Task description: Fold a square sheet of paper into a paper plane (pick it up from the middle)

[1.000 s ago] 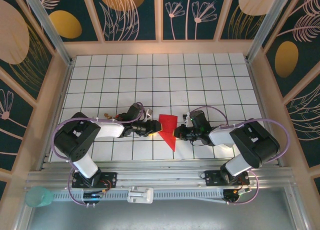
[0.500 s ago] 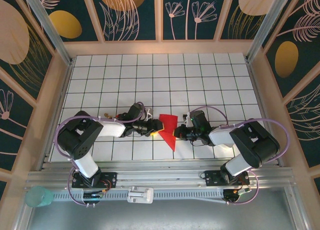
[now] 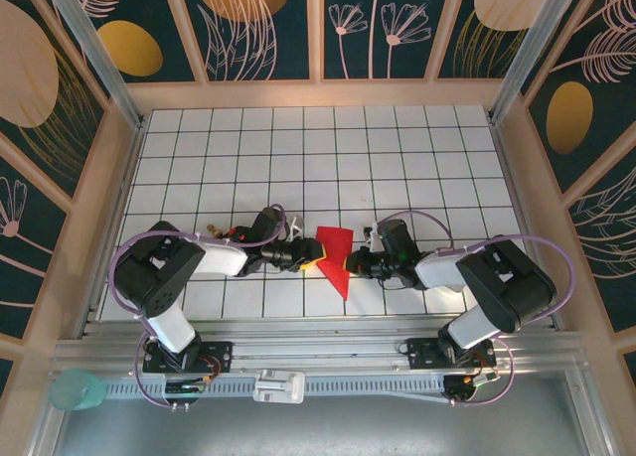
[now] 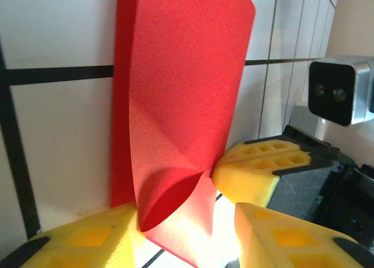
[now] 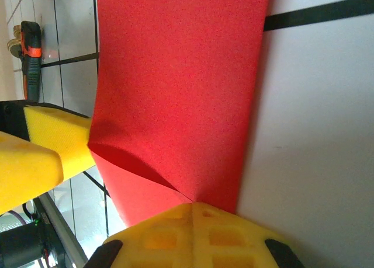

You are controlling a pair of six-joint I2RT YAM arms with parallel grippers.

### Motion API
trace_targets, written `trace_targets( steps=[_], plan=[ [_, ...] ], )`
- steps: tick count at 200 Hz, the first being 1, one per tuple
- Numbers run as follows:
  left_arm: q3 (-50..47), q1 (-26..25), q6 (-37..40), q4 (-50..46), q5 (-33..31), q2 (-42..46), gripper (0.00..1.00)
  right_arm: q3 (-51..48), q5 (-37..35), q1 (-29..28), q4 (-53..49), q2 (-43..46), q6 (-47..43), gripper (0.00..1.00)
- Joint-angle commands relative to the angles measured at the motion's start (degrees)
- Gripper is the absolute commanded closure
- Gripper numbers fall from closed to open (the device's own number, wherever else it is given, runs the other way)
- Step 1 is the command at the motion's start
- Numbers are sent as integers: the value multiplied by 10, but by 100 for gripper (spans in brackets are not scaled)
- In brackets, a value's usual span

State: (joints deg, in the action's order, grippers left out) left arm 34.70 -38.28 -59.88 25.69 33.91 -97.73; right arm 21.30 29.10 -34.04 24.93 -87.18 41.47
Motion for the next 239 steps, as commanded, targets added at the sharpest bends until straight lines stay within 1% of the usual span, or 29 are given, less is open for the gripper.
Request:
trace_targets(
  steps=[1,39,106,129,174,213,223,239],
  plan=[
    [-2,-3,27,16,9,15,62,-13,-27,1,-30,-30,-3,97],
    [1,-3,50,3,7,9,71,-11,-26,1,-33,-31,-6,97],
    [2,-3,70,6,7,0,76,-3,-26,2,-43,-32,-13,97],
    [2,-2,70,8,4,-1,80,0,-23,2,-45,-32,-16,96],
    [-14,-3,36,25,-10,5,89,24,-18,1,-66,-17,-44,90],
    [-34,-3,-15,21,-37,34,98,56,-18,-4,-108,34,-92,83],
    [-42,-4,-30,19,-43,46,99,63,-26,-8,-123,50,-104,81],
    [-53,-5,-54,-1,-58,70,100,80,-69,-30,-160,81,-127,77]
  ],
)
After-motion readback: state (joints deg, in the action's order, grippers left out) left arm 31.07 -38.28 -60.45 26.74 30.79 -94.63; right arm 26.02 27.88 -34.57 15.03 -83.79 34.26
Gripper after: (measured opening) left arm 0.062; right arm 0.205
